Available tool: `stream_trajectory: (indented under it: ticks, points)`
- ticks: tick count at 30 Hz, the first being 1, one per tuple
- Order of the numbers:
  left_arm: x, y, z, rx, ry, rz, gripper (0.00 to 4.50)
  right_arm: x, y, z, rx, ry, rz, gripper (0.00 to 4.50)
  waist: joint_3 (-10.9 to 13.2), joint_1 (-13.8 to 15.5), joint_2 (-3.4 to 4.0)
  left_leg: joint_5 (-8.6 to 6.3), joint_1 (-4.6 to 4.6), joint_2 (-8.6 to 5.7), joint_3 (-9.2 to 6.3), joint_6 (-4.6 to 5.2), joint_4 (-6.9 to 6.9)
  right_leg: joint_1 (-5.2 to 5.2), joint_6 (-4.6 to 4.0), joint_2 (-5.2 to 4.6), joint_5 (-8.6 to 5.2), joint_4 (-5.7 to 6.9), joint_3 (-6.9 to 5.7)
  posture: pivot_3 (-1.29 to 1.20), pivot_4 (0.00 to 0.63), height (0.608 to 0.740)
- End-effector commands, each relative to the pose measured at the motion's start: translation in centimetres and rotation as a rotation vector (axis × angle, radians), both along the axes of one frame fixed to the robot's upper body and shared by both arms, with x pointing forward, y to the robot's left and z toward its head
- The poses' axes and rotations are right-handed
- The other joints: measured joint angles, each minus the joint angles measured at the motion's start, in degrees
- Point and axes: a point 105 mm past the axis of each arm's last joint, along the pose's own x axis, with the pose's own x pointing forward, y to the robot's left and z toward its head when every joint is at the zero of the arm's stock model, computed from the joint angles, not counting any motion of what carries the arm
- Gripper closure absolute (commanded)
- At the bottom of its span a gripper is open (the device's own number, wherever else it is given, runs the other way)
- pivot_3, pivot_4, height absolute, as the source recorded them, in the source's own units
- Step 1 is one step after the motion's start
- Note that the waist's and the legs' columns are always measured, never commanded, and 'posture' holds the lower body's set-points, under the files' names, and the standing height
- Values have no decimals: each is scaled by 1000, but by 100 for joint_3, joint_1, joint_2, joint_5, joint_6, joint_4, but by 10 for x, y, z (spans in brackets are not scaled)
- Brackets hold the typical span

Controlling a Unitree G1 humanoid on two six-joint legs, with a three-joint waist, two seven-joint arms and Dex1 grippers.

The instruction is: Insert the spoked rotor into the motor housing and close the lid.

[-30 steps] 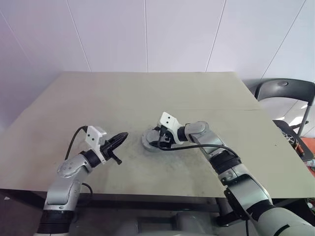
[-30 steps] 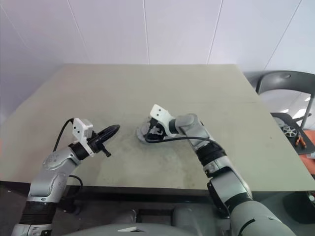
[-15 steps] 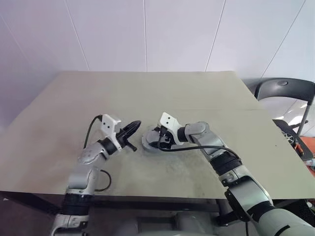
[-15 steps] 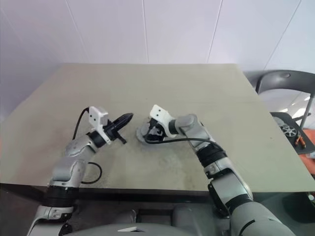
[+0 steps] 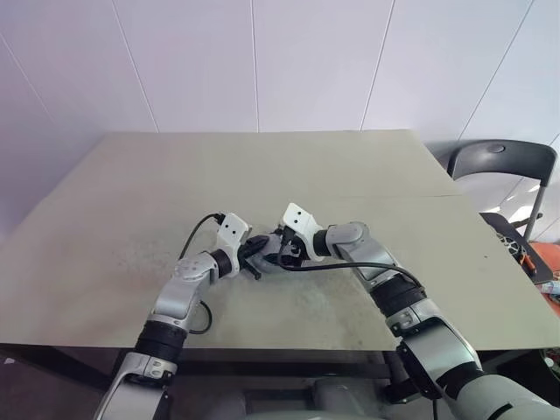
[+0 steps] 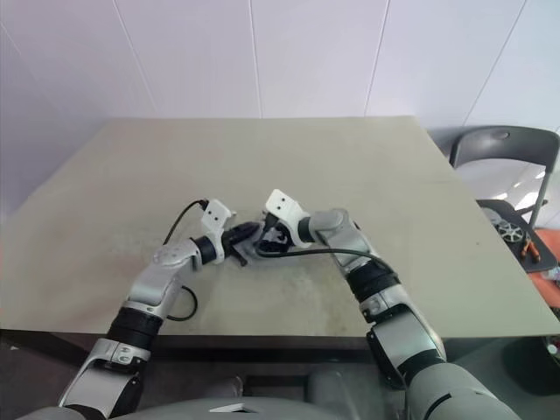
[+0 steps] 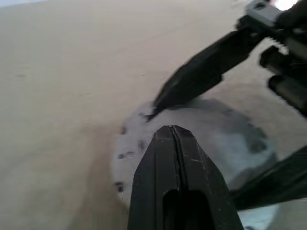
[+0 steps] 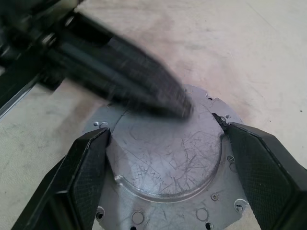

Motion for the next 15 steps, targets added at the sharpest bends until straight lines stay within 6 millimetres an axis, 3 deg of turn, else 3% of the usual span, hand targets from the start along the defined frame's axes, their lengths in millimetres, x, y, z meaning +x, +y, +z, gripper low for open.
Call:
stream_trajectory:
  ticks: [1,2,5,15]
  points:
    - [-10,-9,-13,-16,88,-56,4500,3,-1,2,22,14,-41,961,0,1,0,0,-1,0,0,0,0,0,0,0,0,-1,0,0,0,740]
    - [-10,-9,-11,-27,84,-59,4500,3,0,3,37,25,-43,961,0,-1,0,0,-2,0,0,0,-1,0,0,0,0,-1,0,0,0,740]
    - [-13,-10,0,-105,83,-88,4500,1,3,5,56,37,-36,29,0,-7,1,0,-9,0,1,0,-7,3,0,0,0,0,0,0,0,740]
    - [-14,-10,4,-124,77,-98,4500,5,9,25,200,88,-58,29,1,58,-7,1,-4,-7,0,3,-76,-44,3,9,-1,62,15,0,0,740]
